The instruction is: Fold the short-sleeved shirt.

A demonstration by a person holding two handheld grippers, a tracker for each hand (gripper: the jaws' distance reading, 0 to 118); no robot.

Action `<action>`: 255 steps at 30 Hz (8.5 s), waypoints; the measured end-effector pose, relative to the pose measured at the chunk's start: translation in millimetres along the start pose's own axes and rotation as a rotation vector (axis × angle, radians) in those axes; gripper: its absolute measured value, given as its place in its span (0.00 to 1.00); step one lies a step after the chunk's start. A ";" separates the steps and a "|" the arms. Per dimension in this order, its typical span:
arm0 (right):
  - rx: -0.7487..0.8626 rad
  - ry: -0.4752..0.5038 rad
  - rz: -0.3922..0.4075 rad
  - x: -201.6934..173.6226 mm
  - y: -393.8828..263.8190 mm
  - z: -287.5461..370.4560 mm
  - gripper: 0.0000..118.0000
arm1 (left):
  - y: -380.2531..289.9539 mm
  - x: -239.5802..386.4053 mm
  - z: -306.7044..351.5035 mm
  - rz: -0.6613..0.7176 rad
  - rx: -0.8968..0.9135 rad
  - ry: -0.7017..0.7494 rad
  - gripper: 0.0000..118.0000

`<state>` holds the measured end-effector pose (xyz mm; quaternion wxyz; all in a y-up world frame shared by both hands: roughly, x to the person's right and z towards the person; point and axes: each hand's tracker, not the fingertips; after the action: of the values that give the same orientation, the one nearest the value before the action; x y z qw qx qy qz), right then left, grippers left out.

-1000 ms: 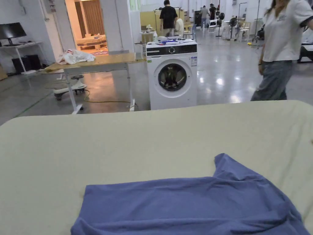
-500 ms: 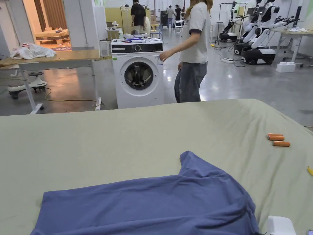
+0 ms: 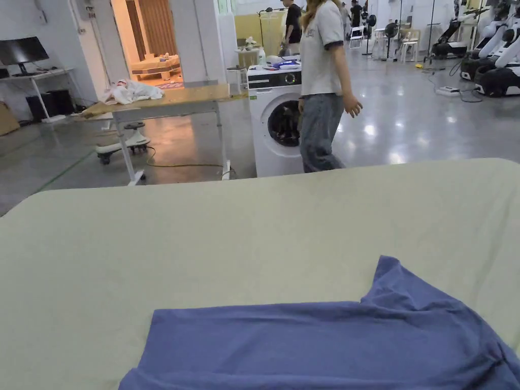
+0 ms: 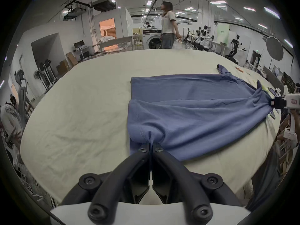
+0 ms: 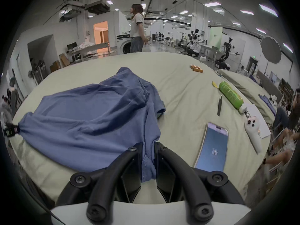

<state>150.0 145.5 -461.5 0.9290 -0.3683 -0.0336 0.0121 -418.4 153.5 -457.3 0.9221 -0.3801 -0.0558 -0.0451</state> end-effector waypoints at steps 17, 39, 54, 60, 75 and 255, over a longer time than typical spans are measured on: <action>0.055 -0.109 0.228 -20.2 -66.8 68.7 0.53 | -85.0 2.4 92.4 0.214 0.188 0.103 0.70; 0.424 0.232 0.063 -81.7 -38.9 132.1 0.00 | -36.0 125.1 170.3 -0.085 0.563 0.017 0.00; 0.366 0.322 -0.038 -72.3 -48.2 118.6 0.00 | -15.8 85.8 113.6 -0.014 0.441 0.011 0.08; 0.305 0.331 -0.051 -67.5 -59.9 99.7 0.00 | 51.8 21.4 -0.4 0.137 0.185 -0.035 0.48; 0.184 0.177 -0.205 -9.0 -85.5 89.5 0.00 | 110.6 -36.7 -187.0 0.183 -0.136 0.005 0.05; 0.190 0.447 -0.318 -46.8 -97.6 147.8 0.00 | -19.1 141.4 -64.7 0.434 -0.113 -0.552 0.03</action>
<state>92.5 173.3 -289.8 0.9339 -0.2634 0.1158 -0.2120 -276.4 88.5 -470.3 0.8379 -0.4314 -0.2180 0.2534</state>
